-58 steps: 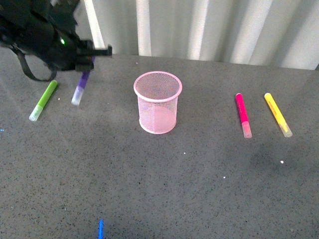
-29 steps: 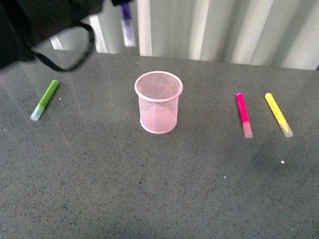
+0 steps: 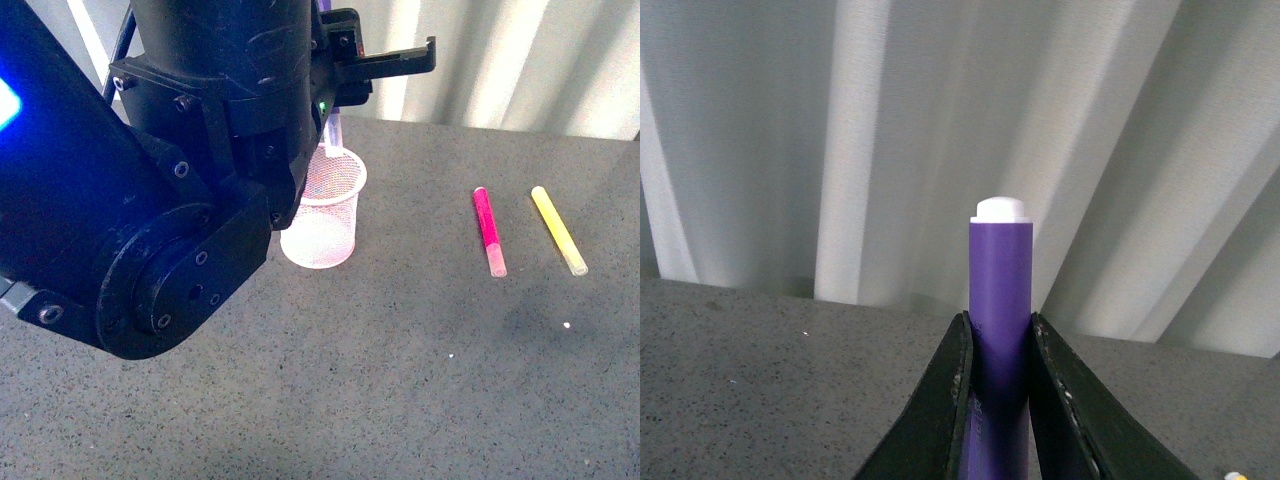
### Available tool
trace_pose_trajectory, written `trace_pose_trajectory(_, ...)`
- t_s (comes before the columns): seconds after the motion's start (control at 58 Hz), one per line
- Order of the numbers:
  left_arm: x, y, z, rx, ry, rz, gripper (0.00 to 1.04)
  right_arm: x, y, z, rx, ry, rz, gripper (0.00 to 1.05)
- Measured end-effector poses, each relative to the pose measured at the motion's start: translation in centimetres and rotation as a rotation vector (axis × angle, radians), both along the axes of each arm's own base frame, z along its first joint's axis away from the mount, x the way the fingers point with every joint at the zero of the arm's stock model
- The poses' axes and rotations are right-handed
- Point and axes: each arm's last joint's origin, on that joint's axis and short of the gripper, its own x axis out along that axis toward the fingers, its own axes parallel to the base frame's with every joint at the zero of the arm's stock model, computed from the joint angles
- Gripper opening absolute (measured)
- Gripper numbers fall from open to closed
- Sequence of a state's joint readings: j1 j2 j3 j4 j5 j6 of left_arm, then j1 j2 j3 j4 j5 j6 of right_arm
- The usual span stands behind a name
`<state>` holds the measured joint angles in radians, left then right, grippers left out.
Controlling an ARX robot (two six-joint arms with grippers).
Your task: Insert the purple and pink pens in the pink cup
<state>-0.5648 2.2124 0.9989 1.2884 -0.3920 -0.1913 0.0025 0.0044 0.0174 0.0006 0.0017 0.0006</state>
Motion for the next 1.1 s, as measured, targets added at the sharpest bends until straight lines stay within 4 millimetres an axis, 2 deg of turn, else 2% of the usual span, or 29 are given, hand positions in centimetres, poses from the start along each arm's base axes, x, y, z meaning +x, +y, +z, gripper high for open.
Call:
trace_pose_trajectory(0.138, 0.8, 0.3, -0.8, 0.017, 0.006, 0.01, 0.13, 0.0, 0.0, 0.0, 0.0, 0.0, 0.0, 0.98)
trace_pose_trajectory(0.397, 0.8, 0.3, -1.7, 0.072, -0.016, -0.01, 0.13, 0.0, 0.0, 0.0, 0.0, 0.0, 0.0, 0.98)
trace_pose_trajectory(0.741, 1.1, 0.8, -3.7, 0.013, 0.14, 0.005, 0.13, 0.0, 0.0, 0.0, 0.0, 0.0, 0.0, 0.98)
trace_pose_trajectory(0.862, 1.1, 0.9, -4.2, -0.019, 0.204, -0.025, 0.34, 0.0, 0.0, 0.0, 0.0, 0.0, 0.0, 0.98)
trace_pose_trajectory(0.966, 1.0, 1.2, -3.7, -0.037, 0.222, -0.024, 0.5, 0.0, 0.0, 0.0, 0.0, 0.0, 0.0, 0.98)
trace_pose_trajectory(1.017, 0.9, 1.6, -2.7, -0.033, 0.233, -0.005, 0.62, 0.0, 0.0, 0.0, 0.0, 0.0, 0.0, 0.98)
trace_pose_trajectory(1.103, 0.8, 2.9, 0.3, -0.004, 0.249, 0.001, 0.84, 0.0, 0.0, 0.0, 0.0, 0.0, 0.0, 0.98)
